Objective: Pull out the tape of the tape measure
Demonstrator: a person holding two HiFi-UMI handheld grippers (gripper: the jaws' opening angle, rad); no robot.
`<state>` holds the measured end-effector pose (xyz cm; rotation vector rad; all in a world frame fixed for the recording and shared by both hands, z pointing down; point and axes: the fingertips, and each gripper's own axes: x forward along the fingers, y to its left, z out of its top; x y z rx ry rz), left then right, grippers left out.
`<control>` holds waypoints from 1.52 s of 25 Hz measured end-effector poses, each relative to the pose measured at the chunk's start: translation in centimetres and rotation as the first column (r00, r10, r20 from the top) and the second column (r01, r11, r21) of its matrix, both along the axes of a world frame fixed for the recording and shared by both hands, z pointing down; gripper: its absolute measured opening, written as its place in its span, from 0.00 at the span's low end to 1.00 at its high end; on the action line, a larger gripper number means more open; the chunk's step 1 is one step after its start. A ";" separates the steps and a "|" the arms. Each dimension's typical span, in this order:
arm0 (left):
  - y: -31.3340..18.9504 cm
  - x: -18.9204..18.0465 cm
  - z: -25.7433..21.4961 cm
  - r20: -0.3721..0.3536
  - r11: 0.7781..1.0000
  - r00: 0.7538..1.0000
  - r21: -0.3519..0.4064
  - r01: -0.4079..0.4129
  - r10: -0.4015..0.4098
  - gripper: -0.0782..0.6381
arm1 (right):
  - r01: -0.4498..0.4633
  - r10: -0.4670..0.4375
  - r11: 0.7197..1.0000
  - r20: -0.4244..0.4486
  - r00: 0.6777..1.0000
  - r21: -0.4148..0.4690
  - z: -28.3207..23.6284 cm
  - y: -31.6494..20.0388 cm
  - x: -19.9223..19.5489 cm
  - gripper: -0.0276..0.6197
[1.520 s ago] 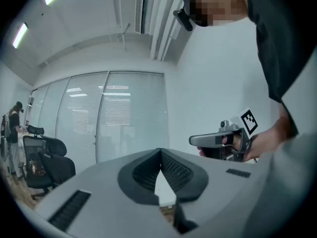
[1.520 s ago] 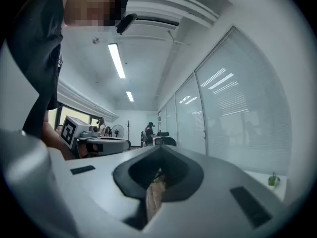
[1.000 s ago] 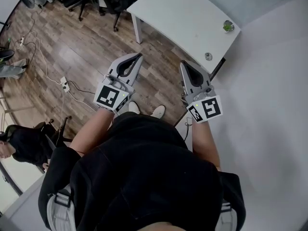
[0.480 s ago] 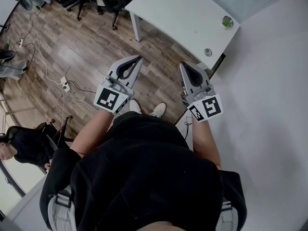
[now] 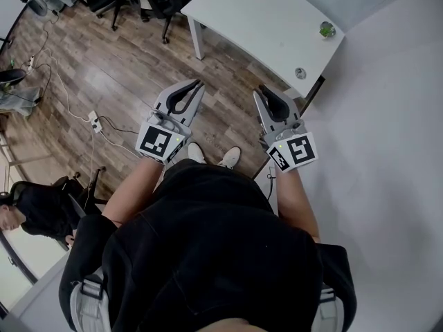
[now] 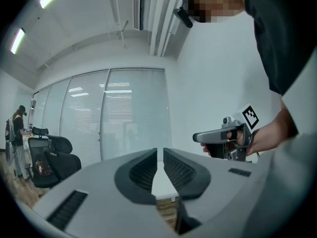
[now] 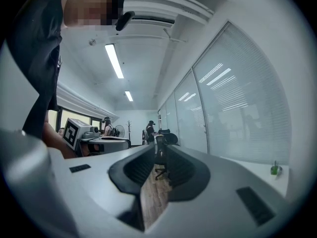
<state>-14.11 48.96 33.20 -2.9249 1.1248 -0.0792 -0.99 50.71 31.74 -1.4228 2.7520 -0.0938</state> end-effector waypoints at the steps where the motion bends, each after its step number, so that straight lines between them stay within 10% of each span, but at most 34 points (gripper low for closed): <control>1: 0.0 -0.1 0.1 0.002 1.000 1.000 -0.002 0.002 -0.002 0.19 | -0.001 0.001 1.000 0.000 1.000 -0.001 0.0 0.0 -0.1 0.19; 12: 0.1 -2.0 0.0 -0.030 0.999 0.999 -0.013 0.037 -0.037 0.57 | 0.013 -0.014 1.000 0.004 1.000 0.010 -0.1 0.4 -1.2 0.50; 38: -0.8 -7.1 0.8 -0.012 1.000 1.000 -0.009 0.018 -0.018 0.60 | 0.016 -0.016 1.000 -0.034 0.999 -0.016 1.2 -0.3 -6.8 0.59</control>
